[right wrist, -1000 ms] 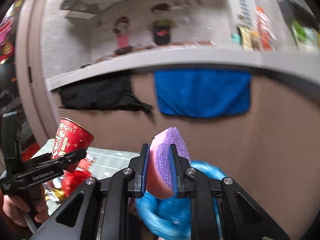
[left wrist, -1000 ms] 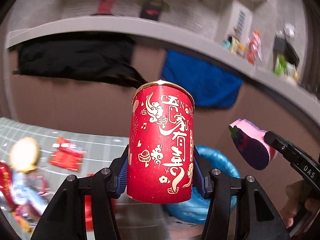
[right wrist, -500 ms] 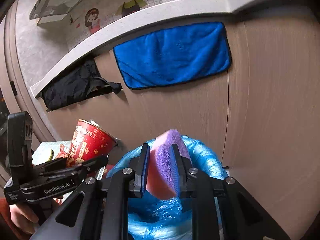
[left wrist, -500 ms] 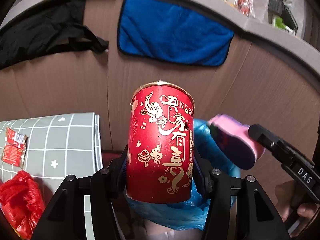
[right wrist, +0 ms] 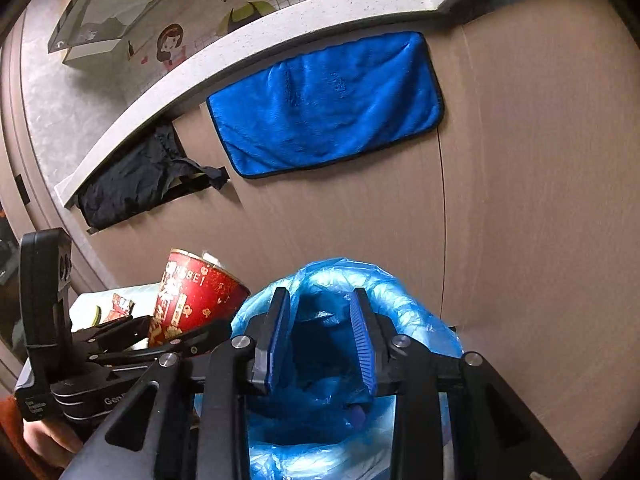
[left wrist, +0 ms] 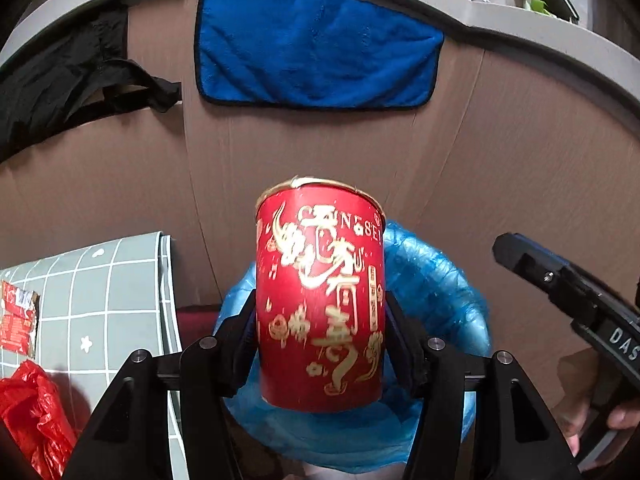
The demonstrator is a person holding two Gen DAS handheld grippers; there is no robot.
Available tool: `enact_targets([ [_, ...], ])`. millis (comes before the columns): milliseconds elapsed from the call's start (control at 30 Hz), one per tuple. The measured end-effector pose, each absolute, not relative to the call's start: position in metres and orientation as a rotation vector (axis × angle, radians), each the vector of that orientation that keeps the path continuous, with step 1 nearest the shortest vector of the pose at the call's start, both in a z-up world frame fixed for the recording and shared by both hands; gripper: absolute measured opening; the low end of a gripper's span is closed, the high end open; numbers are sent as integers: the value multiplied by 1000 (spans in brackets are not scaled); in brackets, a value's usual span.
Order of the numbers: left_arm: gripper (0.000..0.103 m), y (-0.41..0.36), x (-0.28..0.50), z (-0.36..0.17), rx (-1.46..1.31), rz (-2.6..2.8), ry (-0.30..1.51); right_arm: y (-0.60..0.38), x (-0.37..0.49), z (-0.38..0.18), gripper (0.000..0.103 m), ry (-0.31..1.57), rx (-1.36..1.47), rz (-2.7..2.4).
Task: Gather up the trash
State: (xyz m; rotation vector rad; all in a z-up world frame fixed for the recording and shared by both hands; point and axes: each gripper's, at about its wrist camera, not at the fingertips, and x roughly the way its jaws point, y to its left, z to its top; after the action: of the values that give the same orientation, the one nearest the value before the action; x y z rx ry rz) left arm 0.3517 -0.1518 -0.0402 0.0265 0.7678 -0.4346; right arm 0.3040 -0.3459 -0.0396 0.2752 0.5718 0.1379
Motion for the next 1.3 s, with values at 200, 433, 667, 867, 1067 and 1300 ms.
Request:
enact_targets([
  [200, 58, -151, 354, -44, 14, -461, 795, -346, 301, -38, 30, 567, 278, 137],
  [433, 59, -162, 345, -43, 23, -515, 765, -347, 298, -38, 30, 568, 291, 132],
  [667, 63, -160, 344, -46, 27, -500, 781, -351, 291, -34, 30, 553, 296, 113],
  [867, 63, -151, 339, -43, -62, -546, 769, -347, 287, -33, 30, 552, 274, 109],
  [1067, 63, -150, 317, -29, -48, -627, 653, -345, 280, -27, 30, 528, 239, 83],
  [1300, 63, -150, 315, -43, -14, -614, 683, -348, 277, -29, 30, 536, 246, 68],
])
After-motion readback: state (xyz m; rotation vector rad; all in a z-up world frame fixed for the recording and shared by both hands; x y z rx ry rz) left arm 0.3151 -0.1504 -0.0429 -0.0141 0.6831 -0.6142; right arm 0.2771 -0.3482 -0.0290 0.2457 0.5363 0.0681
